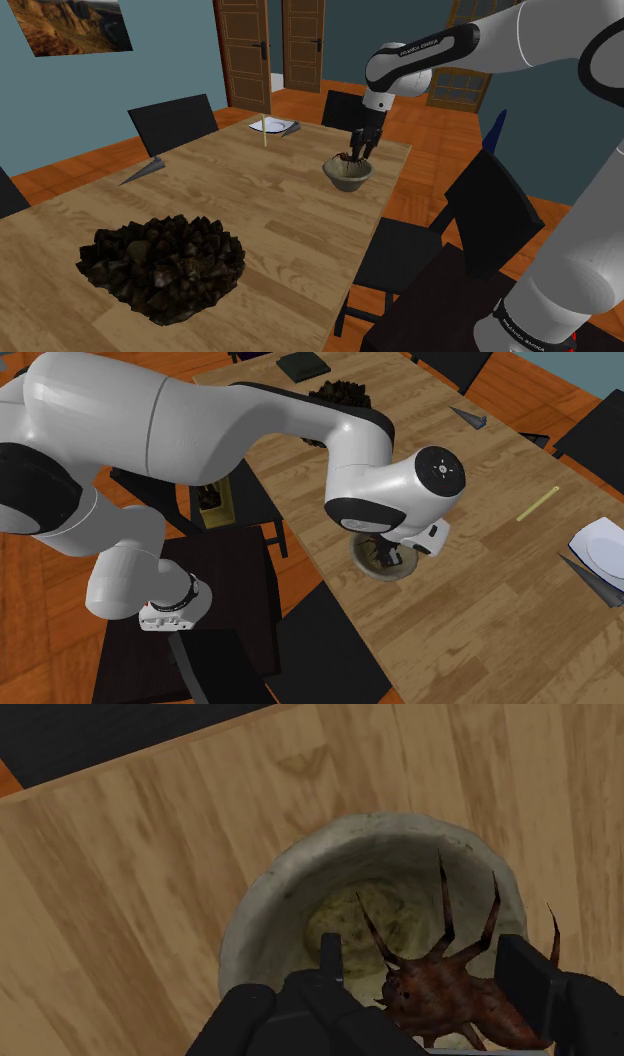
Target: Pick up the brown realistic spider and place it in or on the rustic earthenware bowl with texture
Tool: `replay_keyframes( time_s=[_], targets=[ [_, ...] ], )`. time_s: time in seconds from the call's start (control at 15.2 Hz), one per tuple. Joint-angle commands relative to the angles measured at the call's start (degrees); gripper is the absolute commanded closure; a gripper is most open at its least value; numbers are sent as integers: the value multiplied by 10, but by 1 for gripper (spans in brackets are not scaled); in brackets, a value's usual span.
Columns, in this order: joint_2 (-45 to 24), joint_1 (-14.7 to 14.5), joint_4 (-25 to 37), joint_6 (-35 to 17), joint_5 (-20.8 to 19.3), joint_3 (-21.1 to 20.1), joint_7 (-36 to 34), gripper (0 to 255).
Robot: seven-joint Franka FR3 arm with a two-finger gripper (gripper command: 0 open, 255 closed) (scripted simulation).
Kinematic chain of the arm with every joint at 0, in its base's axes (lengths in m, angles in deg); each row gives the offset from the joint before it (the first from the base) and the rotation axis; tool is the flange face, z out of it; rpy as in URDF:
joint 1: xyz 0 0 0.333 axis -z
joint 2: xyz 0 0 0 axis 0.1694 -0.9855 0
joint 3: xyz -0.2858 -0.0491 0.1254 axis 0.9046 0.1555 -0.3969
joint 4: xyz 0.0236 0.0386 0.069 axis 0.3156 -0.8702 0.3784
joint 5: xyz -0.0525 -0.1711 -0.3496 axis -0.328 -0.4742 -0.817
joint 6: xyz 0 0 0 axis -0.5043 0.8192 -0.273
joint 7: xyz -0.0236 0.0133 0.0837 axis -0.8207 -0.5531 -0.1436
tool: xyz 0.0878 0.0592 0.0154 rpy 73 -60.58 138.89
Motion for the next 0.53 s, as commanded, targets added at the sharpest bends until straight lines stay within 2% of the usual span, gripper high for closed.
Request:
replay_keyframes(
  time_s=[0.0, 0.26, 0.46],
  targets=[
    [0, 0, 0, 0, 0, 0, 0, 0],
    [0, 0, 0, 0, 0, 0, 0, 0],
    [11, 5, 43, 56, -6, 6, -3, 0]
  ],
)
